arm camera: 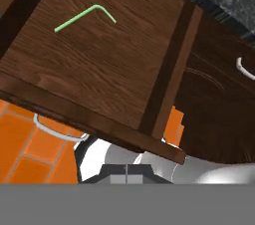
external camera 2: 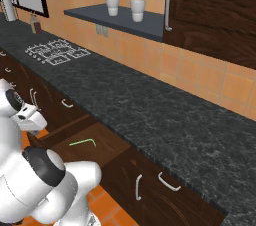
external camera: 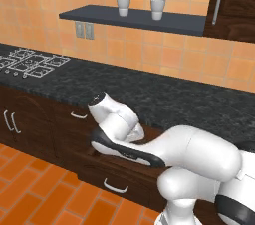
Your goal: Take a straw from the drawer in front and place it inside the glass cup on the dining counter.
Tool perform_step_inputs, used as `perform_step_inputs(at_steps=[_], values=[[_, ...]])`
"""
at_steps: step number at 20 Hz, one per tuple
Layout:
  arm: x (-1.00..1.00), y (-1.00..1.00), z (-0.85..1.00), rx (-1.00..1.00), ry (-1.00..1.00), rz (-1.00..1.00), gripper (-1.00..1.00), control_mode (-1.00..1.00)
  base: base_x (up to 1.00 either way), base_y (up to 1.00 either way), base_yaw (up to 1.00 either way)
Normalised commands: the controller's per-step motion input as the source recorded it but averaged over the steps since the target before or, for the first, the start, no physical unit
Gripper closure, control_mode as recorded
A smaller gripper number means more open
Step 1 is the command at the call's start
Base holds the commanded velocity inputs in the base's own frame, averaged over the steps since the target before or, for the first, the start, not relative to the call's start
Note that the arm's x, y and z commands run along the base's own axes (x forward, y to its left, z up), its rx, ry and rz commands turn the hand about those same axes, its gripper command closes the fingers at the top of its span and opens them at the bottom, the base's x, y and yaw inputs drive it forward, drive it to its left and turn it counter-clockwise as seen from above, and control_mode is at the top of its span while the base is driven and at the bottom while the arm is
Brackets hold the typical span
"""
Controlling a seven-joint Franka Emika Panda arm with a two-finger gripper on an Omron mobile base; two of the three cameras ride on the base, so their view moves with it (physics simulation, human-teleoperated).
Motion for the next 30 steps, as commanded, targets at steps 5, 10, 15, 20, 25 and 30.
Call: perform_step_inputs(at_steps=[5,10,15,20,25,30], values=[[0.59,-0.11,0.21,0.03,0.22,-0.01,1.00,-1.00,0.00,0.00,0.00],[0.45,-0.17,-0.11,0.10,0.17,0.00,1.00,-1.00,0.00,0.00,0.00],[0.18,-0.06,-0.08,0.03,0.00,0.00,1.00,-1.00,0.00,0.00,0.00],[0.00,-0.02,-0.02,0.01,0.00,0.00,-1.00,-1.00,0.00,0.00,0.00],[0.15,-0.22,-0.27,0.12,0.00,-0.17,-1.00,-1.00,0.00,0.00,0.00],[0.56,-0.23,-0.44,0.07,0.00,-0.46,-1.00,-1.00,0.00,0.00,0.00]])
